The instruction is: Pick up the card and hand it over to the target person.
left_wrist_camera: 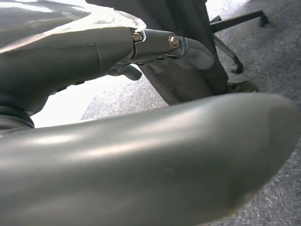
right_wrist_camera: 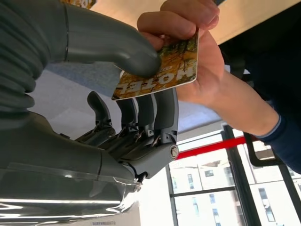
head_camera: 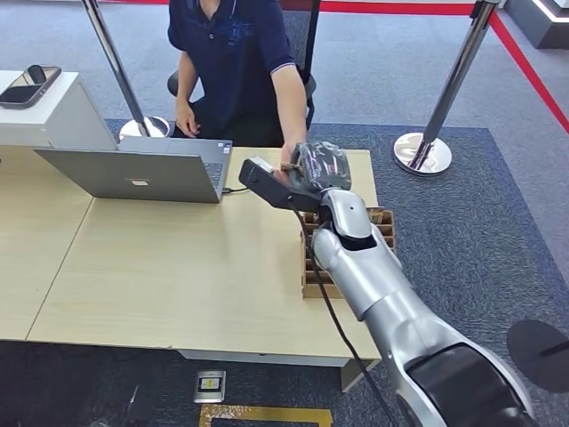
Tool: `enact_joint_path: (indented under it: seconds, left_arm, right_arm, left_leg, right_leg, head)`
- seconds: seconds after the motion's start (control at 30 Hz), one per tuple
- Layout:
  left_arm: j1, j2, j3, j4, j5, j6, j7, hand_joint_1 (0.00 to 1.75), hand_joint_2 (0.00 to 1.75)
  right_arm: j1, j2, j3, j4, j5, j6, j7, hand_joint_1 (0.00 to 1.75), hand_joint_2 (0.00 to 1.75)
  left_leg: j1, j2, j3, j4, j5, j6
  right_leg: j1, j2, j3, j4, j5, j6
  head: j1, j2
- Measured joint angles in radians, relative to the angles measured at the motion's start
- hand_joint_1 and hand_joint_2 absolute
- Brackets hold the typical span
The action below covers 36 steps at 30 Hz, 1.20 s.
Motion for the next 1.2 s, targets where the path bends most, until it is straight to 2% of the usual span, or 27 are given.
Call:
enact_joint_path:
  seconds: [0.03, 0.13, 0.17, 0.2, 0.33, 0.63, 0.8, 0.93, 1.07, 1.2]
  left_arm:
    - [0.000, 0.000, -0.001, 0.000, -0.001, -0.001, 0.000, 0.00, 0.00]
    - [0.000, 0.000, -0.002, 0.000, -0.003, 0.000, 0.000, 0.00, 0.00]
    - [0.000, -0.001, 0.000, 0.000, -0.002, 0.002, 0.000, 0.00, 0.00]
    - [0.000, -0.001, 0.002, 0.000, 0.000, 0.003, 0.001, 0.00, 0.00]
    - [0.000, -0.004, 0.008, -0.001, 0.005, 0.007, 0.003, 0.00, 0.00]
    - [0.000, -0.005, 0.010, -0.002, 0.004, 0.003, 0.013, 0.00, 0.00]
    - [0.002, -0.005, 0.027, -0.004, 0.022, 0.010, 0.011, 0.00, 0.00]
    - [0.004, -0.008, 0.045, -0.006, 0.035, 0.018, 0.010, 0.00, 0.00]
    - [0.006, -0.011, 0.060, -0.009, 0.051, 0.023, 0.015, 0.00, 0.00]
    - [0.007, -0.012, 0.066, -0.010, 0.058, 0.025, 0.024, 0.00, 0.00]
  right_arm:
    - [0.000, -0.001, -0.002, 0.002, 0.000, 0.004, 0.001, 1.17, 1.75]
    - [0.000, -0.001, -0.007, 0.001, 0.004, 0.011, -0.005, 0.25, 1.75]
    - [0.001, 0.000, -0.009, -0.002, 0.007, 0.008, -0.008, 0.04, 1.75]
    - [0.002, 0.001, -0.011, -0.004, 0.010, 0.003, -0.011, 0.00, 1.75]
    - [0.004, 0.004, -0.020, -0.015, 0.017, -0.022, -0.016, 0.00, 0.00]
    - [0.022, -0.033, -0.060, -0.085, 0.029, -0.118, -0.046, 0.00, 0.00]
    - [0.094, -0.094, -0.105, -0.229, 0.058, -0.215, -0.064, 0.00, 0.00]
    - [0.230, -0.170, -0.192, -0.423, 0.134, -0.252, -0.051, 0.00, 0.00]
    - [0.457, -0.245, -0.362, -0.709, 0.226, -0.343, -0.004, 0.00, 0.00]
    - [0.670, -0.253, -0.563, -0.992, 0.234, -0.424, -0.027, 0.00, 0.00]
  left_leg:
    - [0.000, 0.000, 0.000, 0.000, 0.000, 0.000]
    - [0.000, 0.000, 0.000, 0.000, 0.000, 0.000]
    - [0.000, 0.001, 0.000, 0.000, 0.000, 0.000]
    - [0.000, 0.001, 0.000, 0.000, 0.000, 0.000]
    - [0.000, 0.001, -0.001, 0.000, 0.000, 0.000]
    - [0.000, 0.000, -0.002, 0.001, 0.000, 0.000]
    - [0.000, -0.001, -0.001, 0.000, 0.000, 0.000]
    - [0.000, -0.004, 0.000, 0.000, 0.000, 0.000]
    - [0.001, -0.006, 0.000, -0.001, 0.001, 0.001]
    - [0.000, -0.008, -0.001, -0.001, 0.000, 0.001]
  right_leg:
    - [0.000, 0.000, 0.000, 0.000, 0.000, 0.000]
    - [0.000, 0.000, -0.001, 0.000, 0.000, 0.000]
    - [0.000, 0.000, -0.001, 0.000, 0.000, 0.000]
    - [0.000, 0.001, -0.001, 0.000, 0.000, 0.000]
    - [0.000, 0.001, -0.002, 0.001, 0.000, 0.000]
    - [0.000, 0.000, -0.002, 0.001, 0.000, 0.000]
    - [0.000, -0.001, -0.001, 0.000, 0.000, 0.000]
    - [0.000, -0.003, 0.001, -0.002, 0.000, 0.000]
    - [0.001, -0.006, 0.002, -0.004, 0.000, 0.000]
    - [0.000, -0.007, 0.003, -0.004, -0.001, 0.000]
  head:
    - [0.000, 0.000]
    - [0.000, 0.000]
    - [0.000, 0.000]
    - [0.000, 0.000]
    - [0.000, 0.000]
    - [0.000, 0.000]
    - [0.000, 0.000]
    - [0.000, 0.000]
    - [0.000, 0.000]
    - [0.000, 0.000]
